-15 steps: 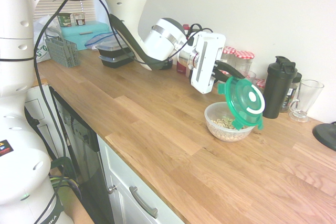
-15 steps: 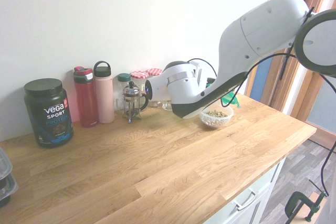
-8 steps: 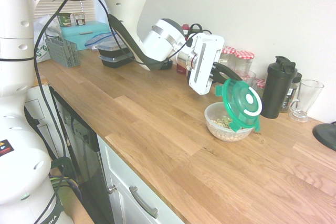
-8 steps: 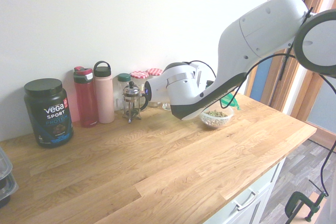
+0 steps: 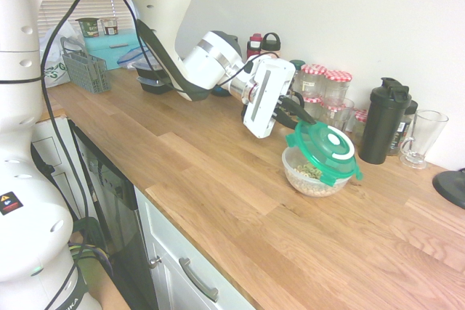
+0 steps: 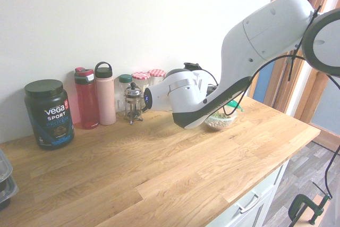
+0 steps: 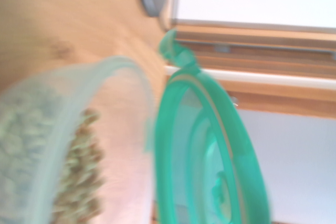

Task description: Cover the lid of food container

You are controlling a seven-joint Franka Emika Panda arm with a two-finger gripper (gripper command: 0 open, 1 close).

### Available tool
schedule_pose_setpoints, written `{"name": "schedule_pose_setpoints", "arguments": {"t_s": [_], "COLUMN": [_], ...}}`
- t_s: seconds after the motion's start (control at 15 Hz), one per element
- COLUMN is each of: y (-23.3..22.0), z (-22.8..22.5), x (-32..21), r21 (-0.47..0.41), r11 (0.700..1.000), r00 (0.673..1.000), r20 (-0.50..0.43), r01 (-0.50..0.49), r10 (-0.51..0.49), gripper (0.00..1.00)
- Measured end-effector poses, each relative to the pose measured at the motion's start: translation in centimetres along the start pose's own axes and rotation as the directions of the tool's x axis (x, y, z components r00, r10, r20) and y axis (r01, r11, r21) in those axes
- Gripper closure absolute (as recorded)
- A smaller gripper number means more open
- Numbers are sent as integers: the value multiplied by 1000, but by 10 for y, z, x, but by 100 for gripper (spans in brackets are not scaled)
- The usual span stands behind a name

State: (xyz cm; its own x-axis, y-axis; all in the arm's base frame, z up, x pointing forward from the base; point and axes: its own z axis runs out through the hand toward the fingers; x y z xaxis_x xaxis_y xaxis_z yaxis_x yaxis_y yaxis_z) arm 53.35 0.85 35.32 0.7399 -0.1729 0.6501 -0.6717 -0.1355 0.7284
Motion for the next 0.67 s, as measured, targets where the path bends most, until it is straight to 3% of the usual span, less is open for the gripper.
{"name": "schedule_pose_setpoints", "arguments": {"t_s": [0.4,0.67], "y": [11,27], "z": [-28,-47], "x": [-23,-4], "r21": [126,274], "r11": [992,962], "r00": [989,948], "r20": [140,302], "r01": [23,14], "r10": [-41,-100], "gripper": [0,0]}}
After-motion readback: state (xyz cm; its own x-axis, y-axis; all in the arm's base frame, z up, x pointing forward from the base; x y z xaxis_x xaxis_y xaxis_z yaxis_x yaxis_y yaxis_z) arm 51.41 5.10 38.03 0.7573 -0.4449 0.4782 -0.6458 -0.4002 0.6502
